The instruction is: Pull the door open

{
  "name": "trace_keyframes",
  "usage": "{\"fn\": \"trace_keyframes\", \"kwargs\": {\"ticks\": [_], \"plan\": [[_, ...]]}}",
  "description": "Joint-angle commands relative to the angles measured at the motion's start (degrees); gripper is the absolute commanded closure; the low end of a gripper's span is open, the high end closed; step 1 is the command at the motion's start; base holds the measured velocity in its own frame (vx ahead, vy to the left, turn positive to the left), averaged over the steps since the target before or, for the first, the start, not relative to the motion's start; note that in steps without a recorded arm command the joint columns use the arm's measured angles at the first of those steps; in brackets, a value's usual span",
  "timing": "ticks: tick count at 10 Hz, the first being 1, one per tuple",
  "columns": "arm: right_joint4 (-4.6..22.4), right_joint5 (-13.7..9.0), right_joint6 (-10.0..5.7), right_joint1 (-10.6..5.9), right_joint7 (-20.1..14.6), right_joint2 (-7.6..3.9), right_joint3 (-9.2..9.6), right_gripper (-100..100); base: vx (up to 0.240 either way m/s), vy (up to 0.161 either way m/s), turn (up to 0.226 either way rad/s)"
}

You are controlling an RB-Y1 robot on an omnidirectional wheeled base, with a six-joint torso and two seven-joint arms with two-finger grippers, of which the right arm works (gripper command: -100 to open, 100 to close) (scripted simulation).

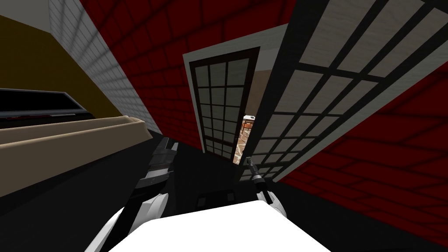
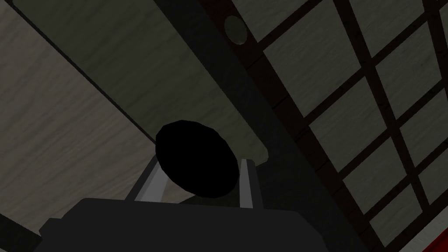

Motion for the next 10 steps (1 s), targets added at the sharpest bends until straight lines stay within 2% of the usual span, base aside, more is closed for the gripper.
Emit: {"fn": "trace_keyframes", "kwargs": {"ticks": [1, 2, 4, 5, 7, 8, 9, 10], "plan": [[0.99, -1.25, -0.47, -0.60, -2.86, 0.30, 1.22, 100, -0.045, -0.019, 0.061], [0.99, -1.25, -0.47, -0.60, -3.66, 0.30, 1.22, 100, -0.036, -0.015, 0.018], [0.96, -3.23, -0.15, -0.77, -7.31, 0.17, 2.45, 100, -0.039, -0.022, 0.046], [0.96, -3.23, -0.15, -0.77, -8.32, 0.17, 2.45, 100, -0.037, -0.024, 0.041], [0.92, -5.24, 0.17, -0.94, -11.97, 0.03, 3.69, 100, -0.049, -0.024, 0.062], [0.92, -5.24, 0.17, -0.94, -13.01, 0.03, 3.69, 100, -0.035, -0.019, 0.023], [0.90, -6.24, 0.33, -1.02, -14.93, -0.04, 4.31, 100, -0.030, -0.013, 0.021], [0.90, -6.24, 0.33, -1.02, -15.35, -0.04, 4.31, 100, -0.027, -0.015, 0.026]]}}
